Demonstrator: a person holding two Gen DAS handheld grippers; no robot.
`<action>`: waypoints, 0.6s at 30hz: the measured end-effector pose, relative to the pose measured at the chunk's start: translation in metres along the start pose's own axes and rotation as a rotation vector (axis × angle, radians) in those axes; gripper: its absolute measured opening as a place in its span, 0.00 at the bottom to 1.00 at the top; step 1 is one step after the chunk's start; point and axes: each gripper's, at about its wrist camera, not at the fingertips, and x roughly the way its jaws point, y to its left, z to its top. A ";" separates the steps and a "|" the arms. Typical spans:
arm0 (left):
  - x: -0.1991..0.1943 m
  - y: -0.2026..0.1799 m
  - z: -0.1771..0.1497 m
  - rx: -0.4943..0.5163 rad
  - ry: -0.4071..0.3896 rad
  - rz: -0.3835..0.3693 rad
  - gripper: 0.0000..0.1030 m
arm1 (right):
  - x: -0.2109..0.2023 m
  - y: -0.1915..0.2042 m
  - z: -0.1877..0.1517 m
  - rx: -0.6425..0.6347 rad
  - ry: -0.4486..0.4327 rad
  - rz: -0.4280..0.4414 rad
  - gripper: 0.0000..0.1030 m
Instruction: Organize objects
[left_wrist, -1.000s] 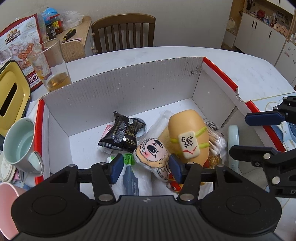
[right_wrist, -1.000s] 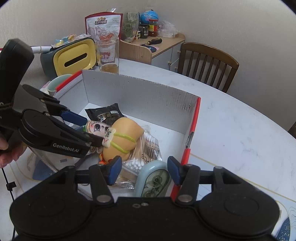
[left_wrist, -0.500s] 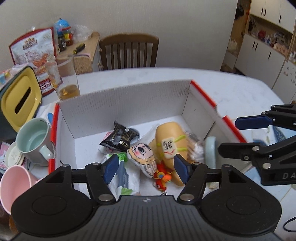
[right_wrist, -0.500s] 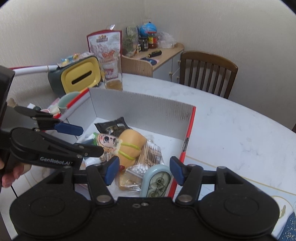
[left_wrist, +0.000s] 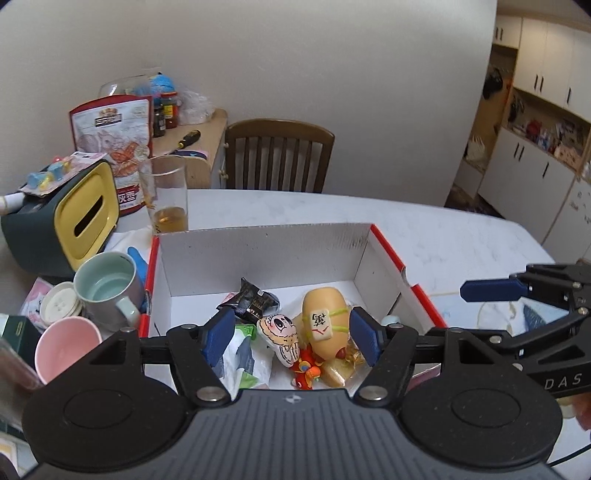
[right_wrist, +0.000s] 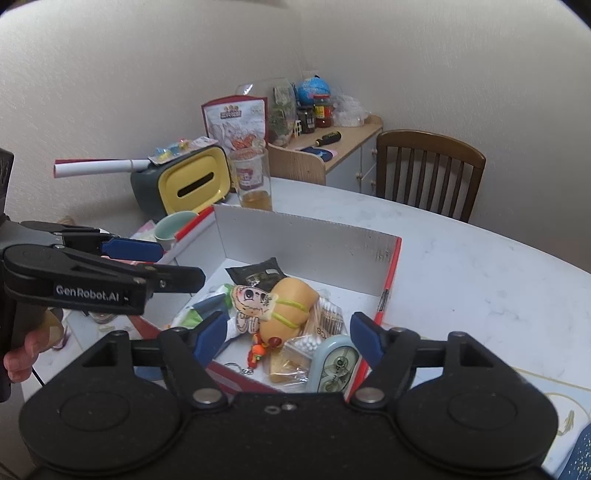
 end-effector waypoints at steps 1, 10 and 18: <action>-0.003 0.001 0.000 -0.005 -0.006 0.004 0.76 | -0.002 0.000 0.000 0.004 -0.006 0.005 0.74; -0.018 0.001 -0.007 -0.035 -0.025 0.025 0.97 | -0.022 0.004 -0.005 0.004 -0.065 0.014 0.86; -0.030 -0.006 -0.015 -0.039 -0.036 0.014 0.99 | -0.034 0.006 -0.017 0.002 -0.090 0.021 0.92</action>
